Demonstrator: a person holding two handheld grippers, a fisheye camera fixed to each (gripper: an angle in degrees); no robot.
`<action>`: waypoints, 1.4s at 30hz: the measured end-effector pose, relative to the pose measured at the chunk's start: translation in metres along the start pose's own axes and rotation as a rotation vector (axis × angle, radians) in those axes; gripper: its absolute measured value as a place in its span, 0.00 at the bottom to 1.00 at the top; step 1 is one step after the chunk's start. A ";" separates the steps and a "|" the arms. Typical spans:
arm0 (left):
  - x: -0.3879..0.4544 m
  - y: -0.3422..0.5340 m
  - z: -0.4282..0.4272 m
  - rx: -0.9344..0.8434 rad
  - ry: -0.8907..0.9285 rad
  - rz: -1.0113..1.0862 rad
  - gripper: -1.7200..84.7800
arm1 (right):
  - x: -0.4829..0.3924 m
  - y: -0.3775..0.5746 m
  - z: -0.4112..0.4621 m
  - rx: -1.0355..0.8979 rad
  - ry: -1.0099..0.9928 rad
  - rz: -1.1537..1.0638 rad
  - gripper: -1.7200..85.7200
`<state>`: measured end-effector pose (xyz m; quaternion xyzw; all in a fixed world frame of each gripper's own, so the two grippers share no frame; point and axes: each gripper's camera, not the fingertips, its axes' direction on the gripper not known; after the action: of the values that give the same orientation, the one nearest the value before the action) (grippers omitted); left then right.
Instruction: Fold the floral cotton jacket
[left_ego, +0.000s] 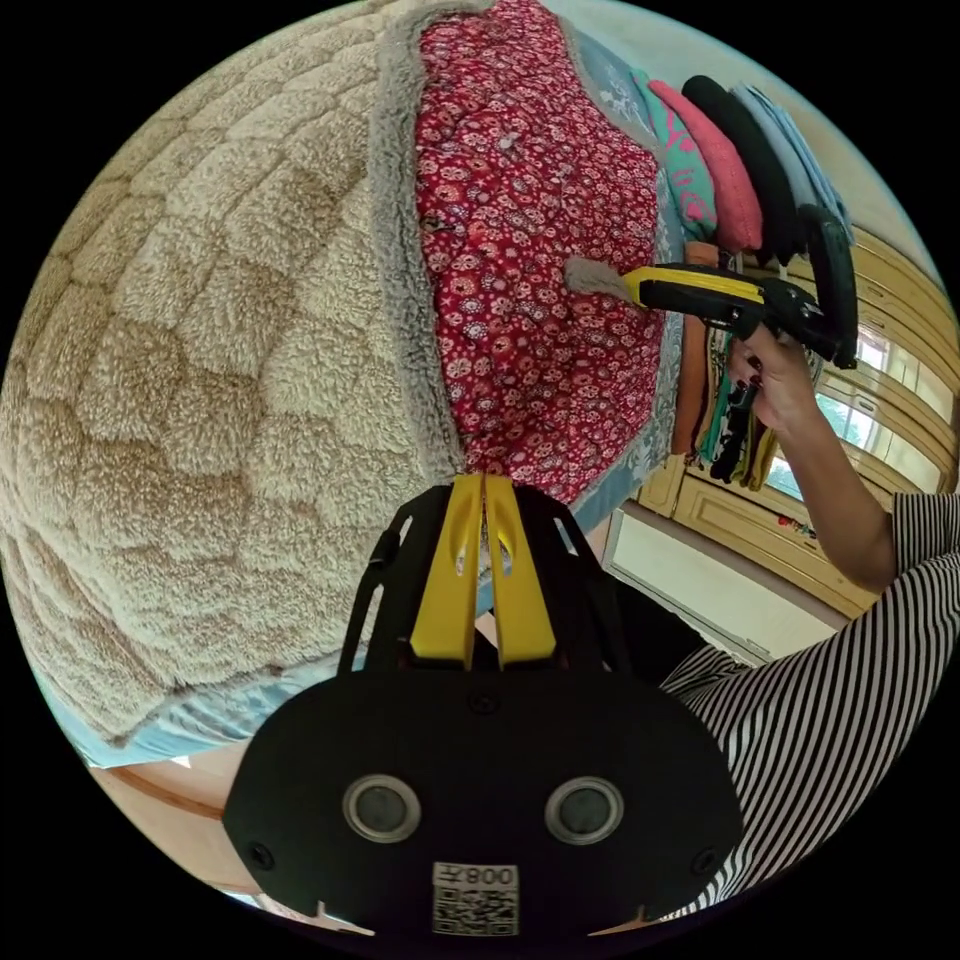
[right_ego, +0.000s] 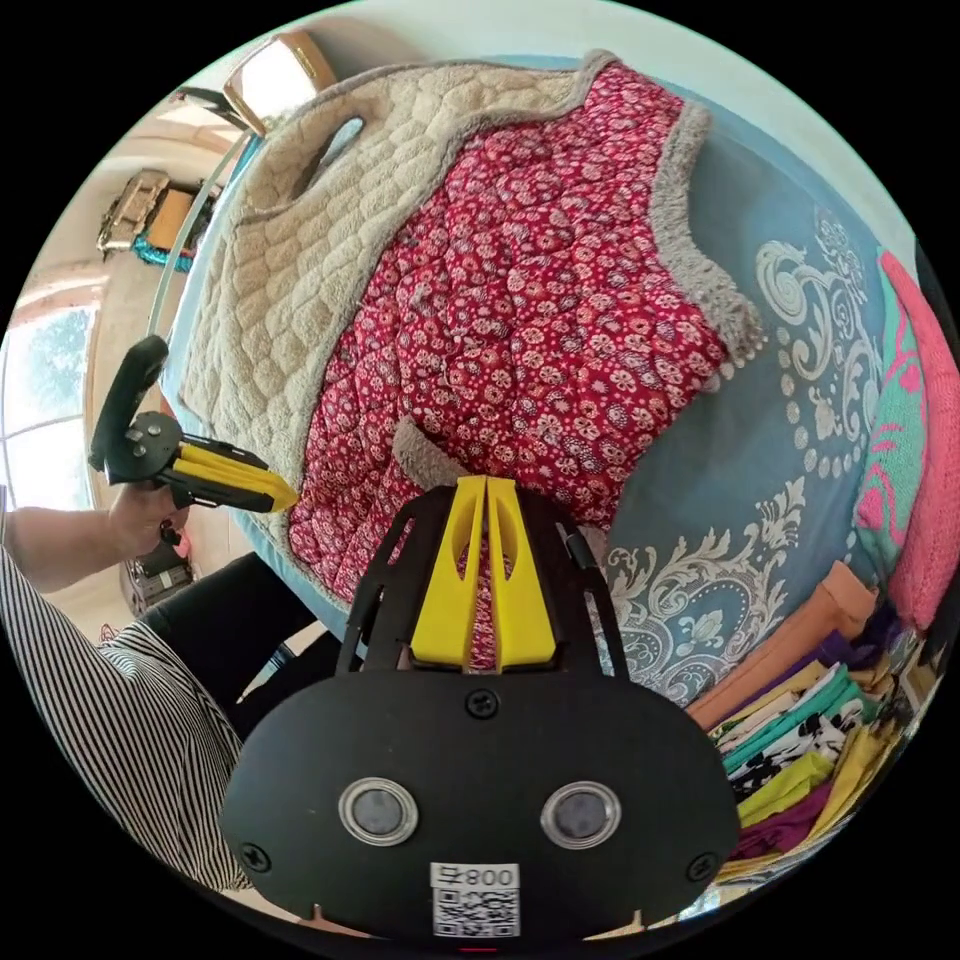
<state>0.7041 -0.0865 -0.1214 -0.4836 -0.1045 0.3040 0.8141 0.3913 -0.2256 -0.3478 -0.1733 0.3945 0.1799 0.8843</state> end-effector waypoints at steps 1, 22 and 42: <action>0.003 0.010 -0.002 0.022 -0.020 0.014 0.02 | -0.008 0.008 -0.013 0.072 0.028 0.031 0.02; -0.129 0.219 -0.007 0.241 0.116 -0.273 0.02 | -0.133 0.003 0.038 -0.133 0.031 0.028 0.02; -0.359 0.518 -0.068 0.819 0.070 -1.047 0.12 | -0.265 -0.117 -0.029 0.063 -0.106 -0.259 0.02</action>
<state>0.2470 -0.1698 -0.5531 -0.0304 -0.1752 -0.1325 0.9751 0.2611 -0.3890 -0.1450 -0.1852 0.3269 0.0607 0.9247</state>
